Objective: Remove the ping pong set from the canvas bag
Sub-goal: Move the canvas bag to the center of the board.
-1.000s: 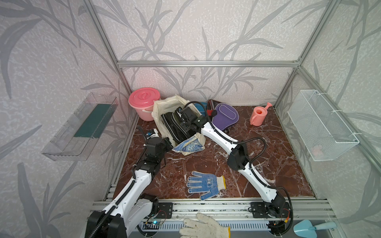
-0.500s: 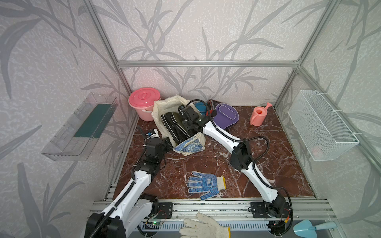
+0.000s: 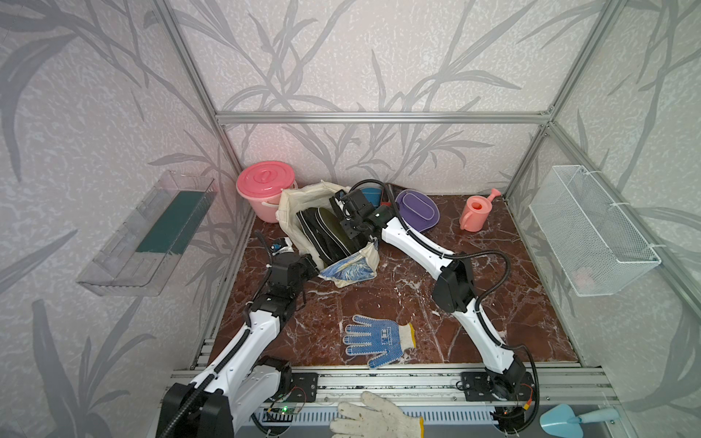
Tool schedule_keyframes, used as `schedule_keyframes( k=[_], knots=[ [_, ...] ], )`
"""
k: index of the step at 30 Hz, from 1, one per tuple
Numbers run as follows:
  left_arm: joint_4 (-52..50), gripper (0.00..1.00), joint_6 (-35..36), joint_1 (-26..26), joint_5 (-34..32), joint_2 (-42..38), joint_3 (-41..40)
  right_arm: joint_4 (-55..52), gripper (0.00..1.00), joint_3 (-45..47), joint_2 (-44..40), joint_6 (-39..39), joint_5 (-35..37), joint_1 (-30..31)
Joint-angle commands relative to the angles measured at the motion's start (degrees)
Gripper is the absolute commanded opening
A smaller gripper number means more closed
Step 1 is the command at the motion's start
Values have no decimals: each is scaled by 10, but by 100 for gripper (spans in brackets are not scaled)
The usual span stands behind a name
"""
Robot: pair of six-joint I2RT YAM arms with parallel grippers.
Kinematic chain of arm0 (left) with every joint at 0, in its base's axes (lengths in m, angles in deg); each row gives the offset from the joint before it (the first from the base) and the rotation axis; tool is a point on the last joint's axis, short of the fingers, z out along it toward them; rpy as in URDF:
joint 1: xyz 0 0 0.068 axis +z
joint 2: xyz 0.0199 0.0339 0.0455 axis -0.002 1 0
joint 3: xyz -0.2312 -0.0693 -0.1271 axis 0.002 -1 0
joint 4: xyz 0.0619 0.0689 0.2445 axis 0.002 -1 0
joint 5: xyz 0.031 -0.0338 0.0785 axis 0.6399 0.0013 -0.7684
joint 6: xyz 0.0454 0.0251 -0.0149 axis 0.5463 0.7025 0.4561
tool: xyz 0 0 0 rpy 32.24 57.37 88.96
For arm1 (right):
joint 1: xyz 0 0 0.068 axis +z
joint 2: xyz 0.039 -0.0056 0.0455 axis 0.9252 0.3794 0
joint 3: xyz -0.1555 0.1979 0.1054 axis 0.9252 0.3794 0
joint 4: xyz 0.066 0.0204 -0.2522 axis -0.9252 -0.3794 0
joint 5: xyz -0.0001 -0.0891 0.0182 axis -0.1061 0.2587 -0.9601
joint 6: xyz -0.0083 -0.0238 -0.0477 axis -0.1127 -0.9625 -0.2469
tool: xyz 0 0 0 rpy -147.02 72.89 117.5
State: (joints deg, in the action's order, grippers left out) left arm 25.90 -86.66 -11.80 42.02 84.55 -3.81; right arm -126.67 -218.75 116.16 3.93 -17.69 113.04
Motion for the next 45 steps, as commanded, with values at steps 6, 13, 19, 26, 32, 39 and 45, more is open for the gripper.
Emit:
schedule_keyframes(
  k=[6,13,19,26,32,39,45],
  knots=[
    [-4,0,12,-2,-9,22,21,11,0,50,-116,-7,-40,17],
    [-10,0,17,-2,5,36,37,49,0,105,-165,-8,-38,22],
    [-12,0,11,-3,14,57,50,88,0,165,-211,0,-43,22],
    [-17,0,9,-3,14,65,58,95,0,194,-252,0,-52,22],
    [-26,0,3,-3,9,67,64,96,0,198,-269,2,-61,23],
    [-47,0,1,-2,-1,71,81,94,0,192,-279,0,-64,23],
    [-83,0,-11,-2,-45,39,87,92,0,186,-287,5,-73,23]
  ],
)
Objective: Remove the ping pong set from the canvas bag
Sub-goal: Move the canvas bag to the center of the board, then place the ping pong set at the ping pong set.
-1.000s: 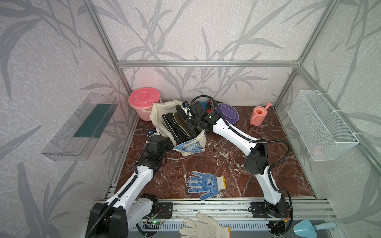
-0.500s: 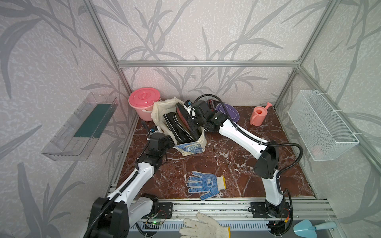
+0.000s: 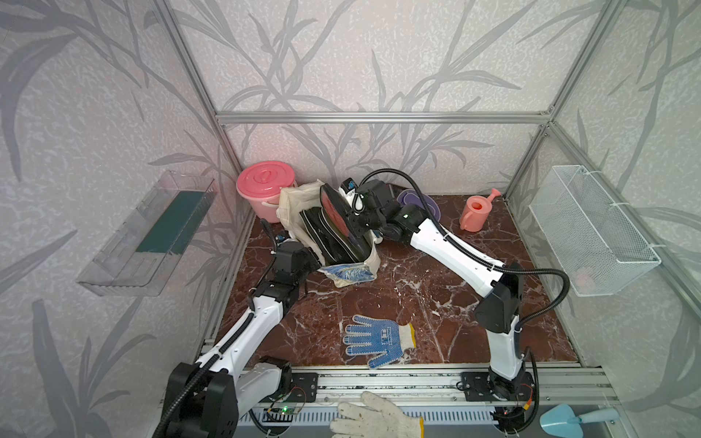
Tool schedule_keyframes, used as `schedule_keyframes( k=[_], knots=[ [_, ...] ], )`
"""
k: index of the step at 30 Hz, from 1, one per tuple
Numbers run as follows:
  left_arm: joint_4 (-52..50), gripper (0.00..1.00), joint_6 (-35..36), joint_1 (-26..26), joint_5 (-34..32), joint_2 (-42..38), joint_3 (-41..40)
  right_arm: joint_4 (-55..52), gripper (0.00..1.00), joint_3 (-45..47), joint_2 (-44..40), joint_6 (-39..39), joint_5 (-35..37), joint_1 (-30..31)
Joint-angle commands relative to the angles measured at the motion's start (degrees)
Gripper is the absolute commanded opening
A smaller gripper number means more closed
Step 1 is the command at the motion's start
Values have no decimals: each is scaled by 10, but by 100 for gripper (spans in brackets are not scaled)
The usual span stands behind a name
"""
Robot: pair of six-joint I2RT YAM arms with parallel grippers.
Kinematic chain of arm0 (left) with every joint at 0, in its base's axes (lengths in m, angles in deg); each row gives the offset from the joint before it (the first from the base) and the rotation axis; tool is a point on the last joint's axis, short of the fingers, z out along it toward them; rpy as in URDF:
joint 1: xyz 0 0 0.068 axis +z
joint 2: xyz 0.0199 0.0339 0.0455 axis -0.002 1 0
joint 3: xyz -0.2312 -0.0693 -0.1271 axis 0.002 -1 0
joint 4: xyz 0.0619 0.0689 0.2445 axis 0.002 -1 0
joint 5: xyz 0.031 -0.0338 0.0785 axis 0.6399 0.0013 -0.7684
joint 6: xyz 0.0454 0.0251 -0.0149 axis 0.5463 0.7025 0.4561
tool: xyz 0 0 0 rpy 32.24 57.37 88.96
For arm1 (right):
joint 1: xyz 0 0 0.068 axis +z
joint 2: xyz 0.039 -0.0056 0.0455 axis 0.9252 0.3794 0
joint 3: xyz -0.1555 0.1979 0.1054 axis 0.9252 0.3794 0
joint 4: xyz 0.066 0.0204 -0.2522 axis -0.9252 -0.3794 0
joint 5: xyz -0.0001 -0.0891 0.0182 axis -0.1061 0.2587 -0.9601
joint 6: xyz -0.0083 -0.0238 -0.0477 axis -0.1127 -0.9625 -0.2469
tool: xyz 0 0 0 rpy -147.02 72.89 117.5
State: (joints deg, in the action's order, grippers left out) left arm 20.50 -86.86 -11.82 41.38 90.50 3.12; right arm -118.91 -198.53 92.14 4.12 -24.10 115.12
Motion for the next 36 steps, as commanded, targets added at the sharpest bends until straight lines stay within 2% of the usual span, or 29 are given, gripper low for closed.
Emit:
schedule_keyframes(
  k=[1,12,36],
  knots=[
    [-39,0,-9,-2,-51,-26,21,14,0,-17,-49,3,-9,2],
    [-133,0,-19,-1,-157,-72,50,-1,0,-47,-48,15,-35,2],
    [-181,0,-16,9,-171,-38,127,-15,0,-106,-63,64,-125,-15]
  ],
)
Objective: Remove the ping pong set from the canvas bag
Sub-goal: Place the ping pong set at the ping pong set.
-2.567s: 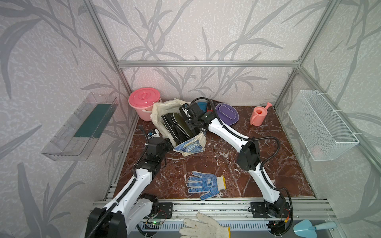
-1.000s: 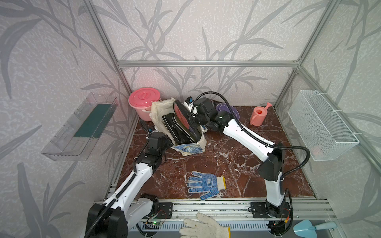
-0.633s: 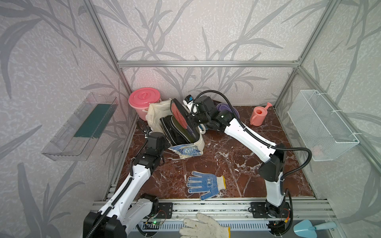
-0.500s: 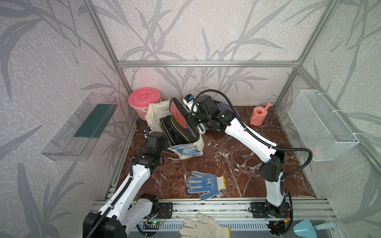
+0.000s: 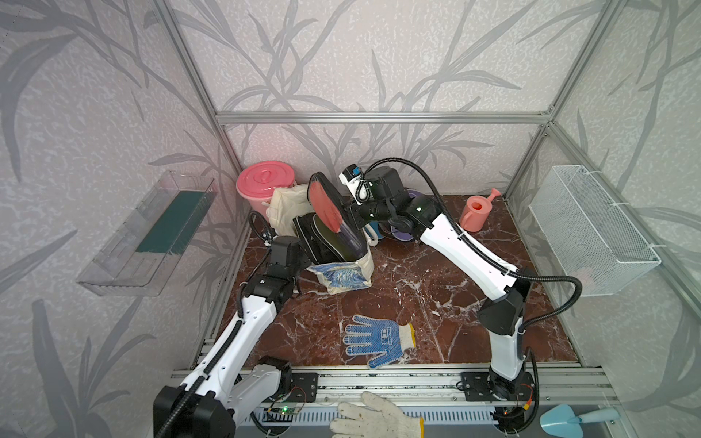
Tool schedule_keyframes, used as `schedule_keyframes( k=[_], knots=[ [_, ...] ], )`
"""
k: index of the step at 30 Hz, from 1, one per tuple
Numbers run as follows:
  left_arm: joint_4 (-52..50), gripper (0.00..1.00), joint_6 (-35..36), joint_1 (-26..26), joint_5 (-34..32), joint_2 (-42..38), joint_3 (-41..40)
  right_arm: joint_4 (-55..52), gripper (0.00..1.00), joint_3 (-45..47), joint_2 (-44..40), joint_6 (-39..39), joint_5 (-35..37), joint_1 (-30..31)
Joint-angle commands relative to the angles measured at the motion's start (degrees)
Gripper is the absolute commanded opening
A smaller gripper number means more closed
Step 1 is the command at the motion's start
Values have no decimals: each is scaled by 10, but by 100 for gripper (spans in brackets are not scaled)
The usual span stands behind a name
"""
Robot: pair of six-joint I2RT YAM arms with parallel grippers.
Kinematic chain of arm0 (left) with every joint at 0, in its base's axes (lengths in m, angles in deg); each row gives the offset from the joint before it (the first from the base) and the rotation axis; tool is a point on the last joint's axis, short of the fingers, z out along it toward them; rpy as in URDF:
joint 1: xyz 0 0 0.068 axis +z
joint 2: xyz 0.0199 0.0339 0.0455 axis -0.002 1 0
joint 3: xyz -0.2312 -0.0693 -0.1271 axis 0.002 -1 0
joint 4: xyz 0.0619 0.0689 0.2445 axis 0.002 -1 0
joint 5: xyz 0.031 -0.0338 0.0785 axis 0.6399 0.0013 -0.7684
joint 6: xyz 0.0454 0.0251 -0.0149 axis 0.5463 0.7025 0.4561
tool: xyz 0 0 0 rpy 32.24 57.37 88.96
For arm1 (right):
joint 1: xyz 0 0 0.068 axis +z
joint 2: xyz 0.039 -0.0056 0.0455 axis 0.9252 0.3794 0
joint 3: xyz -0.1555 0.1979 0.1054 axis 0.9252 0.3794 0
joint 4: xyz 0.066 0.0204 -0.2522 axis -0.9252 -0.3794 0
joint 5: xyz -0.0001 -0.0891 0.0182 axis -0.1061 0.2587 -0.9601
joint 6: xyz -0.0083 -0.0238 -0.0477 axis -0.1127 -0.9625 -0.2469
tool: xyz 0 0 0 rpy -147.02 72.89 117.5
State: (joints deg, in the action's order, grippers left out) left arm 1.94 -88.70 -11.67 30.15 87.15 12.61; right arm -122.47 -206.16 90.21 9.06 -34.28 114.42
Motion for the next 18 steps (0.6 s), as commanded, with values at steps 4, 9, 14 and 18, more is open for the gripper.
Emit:
schedule_keyframes(
  k=[4,9,14,18],
  knots=[
    [-7,0,3,7,-71,-12,38,28,0,-29,-57,33,-45,-23],
    [-25,0,5,7,-91,-12,48,66,0,-4,-82,97,-115,-71],
    [-33,0,4,8,-98,-14,48,155,0,63,-115,195,-199,-134],
    [-38,0,4,9,-103,-18,48,235,0,133,-144,262,-240,-182]
  ],
)
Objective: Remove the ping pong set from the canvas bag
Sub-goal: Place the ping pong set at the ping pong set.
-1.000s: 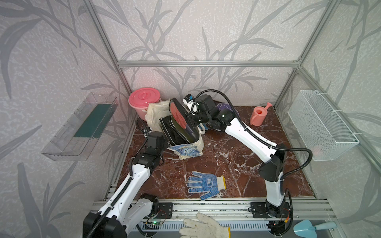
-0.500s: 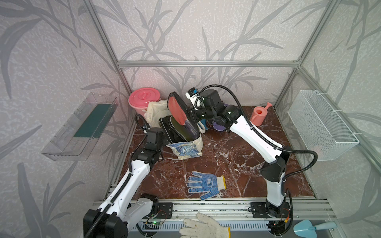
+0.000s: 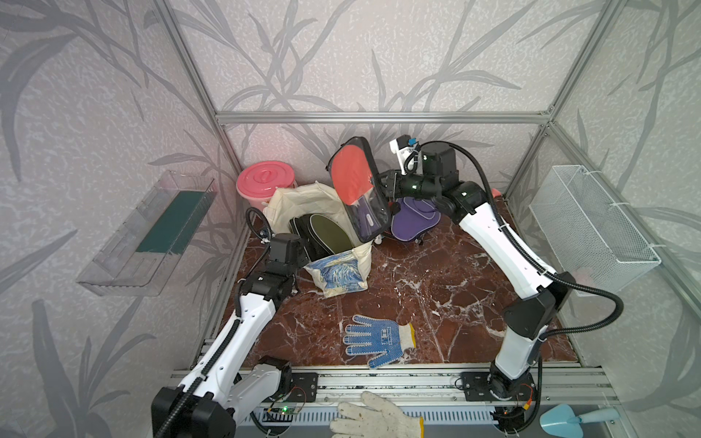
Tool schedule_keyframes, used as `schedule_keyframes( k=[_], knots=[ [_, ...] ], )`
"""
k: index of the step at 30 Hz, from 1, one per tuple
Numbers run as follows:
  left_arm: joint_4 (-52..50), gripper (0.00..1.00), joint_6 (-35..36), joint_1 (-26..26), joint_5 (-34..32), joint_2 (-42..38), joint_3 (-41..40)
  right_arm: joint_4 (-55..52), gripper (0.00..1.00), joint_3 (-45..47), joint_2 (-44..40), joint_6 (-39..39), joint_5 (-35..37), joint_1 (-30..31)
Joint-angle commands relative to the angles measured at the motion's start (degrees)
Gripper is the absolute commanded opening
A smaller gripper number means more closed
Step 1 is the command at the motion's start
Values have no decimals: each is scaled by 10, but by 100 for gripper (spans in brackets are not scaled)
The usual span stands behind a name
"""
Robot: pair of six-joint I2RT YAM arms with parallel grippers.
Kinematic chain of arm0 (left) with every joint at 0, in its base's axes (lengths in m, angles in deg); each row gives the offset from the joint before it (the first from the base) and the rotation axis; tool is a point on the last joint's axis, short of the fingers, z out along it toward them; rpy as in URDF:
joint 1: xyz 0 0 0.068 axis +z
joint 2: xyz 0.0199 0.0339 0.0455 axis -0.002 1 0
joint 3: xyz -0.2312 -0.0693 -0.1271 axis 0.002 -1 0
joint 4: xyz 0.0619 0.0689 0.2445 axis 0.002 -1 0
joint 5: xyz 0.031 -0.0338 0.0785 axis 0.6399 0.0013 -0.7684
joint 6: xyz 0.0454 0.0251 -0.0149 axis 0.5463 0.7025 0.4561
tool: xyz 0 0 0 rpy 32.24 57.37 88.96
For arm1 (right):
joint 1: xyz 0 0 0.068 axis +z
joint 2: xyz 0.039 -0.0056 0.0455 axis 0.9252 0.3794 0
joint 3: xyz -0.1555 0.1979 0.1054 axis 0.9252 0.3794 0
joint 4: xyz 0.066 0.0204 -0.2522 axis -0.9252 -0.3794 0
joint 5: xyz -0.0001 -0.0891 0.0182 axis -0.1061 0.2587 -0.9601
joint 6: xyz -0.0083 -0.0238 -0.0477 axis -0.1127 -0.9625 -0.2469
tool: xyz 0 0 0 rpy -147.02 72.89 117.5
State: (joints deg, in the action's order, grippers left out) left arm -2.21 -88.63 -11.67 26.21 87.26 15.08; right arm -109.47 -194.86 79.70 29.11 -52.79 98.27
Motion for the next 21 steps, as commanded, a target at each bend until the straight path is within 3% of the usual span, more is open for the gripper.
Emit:
schedule_keyframes(
  k=[1,10,21],
  knots=[
    [3,0,5,9,-64,-20,21,122,0,37,-45,76,-64,-32],
    [-2,0,8,11,-70,-29,18,320,0,176,-78,249,-133,-125],
    [-6,0,10,13,-71,-36,14,464,0,258,-78,350,-147,-185]
  ],
)
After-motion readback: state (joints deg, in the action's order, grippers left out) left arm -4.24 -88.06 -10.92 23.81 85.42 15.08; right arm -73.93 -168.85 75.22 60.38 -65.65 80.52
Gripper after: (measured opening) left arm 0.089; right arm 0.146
